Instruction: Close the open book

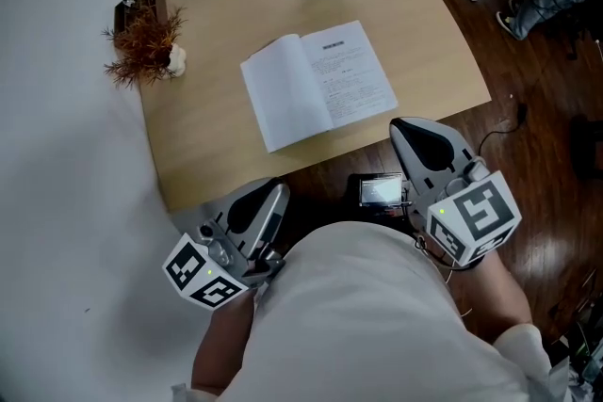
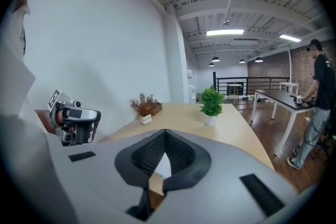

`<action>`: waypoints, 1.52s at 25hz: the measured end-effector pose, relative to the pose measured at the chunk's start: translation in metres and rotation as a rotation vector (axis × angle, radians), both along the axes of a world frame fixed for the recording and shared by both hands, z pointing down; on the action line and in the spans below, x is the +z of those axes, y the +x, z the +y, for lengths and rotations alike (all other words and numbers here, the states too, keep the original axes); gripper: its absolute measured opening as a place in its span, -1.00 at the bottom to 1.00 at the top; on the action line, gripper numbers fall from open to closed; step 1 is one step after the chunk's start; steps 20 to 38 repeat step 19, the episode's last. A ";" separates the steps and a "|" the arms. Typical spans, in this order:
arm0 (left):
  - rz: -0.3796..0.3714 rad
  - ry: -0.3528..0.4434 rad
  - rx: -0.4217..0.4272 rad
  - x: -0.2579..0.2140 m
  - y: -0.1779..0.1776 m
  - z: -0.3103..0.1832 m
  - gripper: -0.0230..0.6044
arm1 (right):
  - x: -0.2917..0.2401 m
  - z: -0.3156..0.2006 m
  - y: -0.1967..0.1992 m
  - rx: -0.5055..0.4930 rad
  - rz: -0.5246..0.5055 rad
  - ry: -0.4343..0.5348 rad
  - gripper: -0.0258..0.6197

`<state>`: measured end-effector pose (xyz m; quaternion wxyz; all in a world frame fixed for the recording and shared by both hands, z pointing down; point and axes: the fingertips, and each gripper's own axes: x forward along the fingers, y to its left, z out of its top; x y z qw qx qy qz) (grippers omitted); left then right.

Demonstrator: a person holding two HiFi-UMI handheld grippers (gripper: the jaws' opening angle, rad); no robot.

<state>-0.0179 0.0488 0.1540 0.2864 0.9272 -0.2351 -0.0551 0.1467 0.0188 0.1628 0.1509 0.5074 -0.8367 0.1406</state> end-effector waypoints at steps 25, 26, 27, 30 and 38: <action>0.064 0.095 0.239 -0.010 0.004 0.024 -0.94 | -0.004 -0.007 -0.024 -0.013 0.006 0.016 -0.92; 0.064 0.095 0.239 -0.010 0.004 0.024 -0.94 | -0.004 -0.007 -0.024 -0.013 0.006 0.016 -0.92; 0.064 0.095 0.239 -0.010 0.004 0.024 -0.94 | -0.004 -0.007 -0.024 -0.013 0.006 0.016 -0.92; 0.064 0.095 0.239 -0.010 0.004 0.024 -0.94 | -0.004 -0.007 -0.024 -0.013 0.006 0.016 -0.92; 0.064 0.095 0.239 -0.010 0.004 0.024 -0.94 | -0.004 -0.007 -0.024 -0.013 0.006 0.016 -0.92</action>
